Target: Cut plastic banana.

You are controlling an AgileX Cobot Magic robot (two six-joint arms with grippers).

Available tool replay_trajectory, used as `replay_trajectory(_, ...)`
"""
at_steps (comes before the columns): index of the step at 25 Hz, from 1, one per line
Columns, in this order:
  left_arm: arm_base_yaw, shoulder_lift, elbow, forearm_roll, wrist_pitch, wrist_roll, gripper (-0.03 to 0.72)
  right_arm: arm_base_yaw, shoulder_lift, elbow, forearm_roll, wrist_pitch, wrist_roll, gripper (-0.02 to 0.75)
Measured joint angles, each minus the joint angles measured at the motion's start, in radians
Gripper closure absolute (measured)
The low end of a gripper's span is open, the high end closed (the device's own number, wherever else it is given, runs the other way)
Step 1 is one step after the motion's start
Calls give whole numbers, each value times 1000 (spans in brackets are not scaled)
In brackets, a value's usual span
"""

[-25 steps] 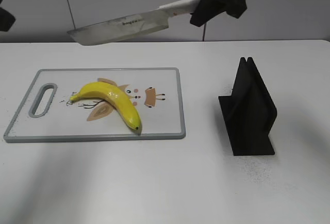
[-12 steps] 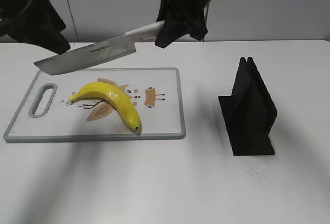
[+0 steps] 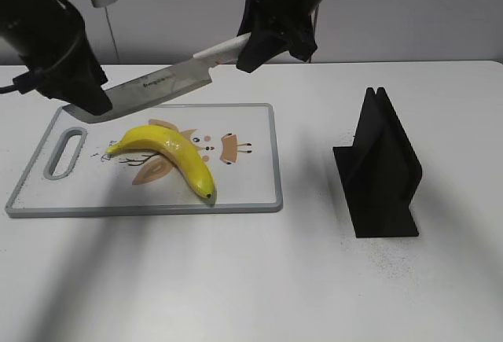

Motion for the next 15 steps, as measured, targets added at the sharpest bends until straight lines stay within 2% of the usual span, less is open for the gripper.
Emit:
replay_trajectory(5,0,42,-1,-13,-7,1,145,0,0,0,0,0,-2,570)
replay_trajectory(7,0,56,-1,-26,-13,1,199,0,0,0,0,0,-2,570)
replay_trajectory(9,0,58,-1,-38,-18,1,317,0,1,0,1,0,-2,570)
replay_trajectory(11,0,58,-1,-46,-18,2,524,-2,10,0,22,0,-2,570)
replay_trajectory(12,0,59,-1,-47,-14,2,583,-6,18,0,45,-1,-2,570)
replay_trajectory(13,0,59,-1,-44,-12,3,626,-9,26,0,66,-1,-2,570)
replay_trajectory(15,0,59,-1,-29,-11,7,660,-18,42,0,101,-1,-4,570)
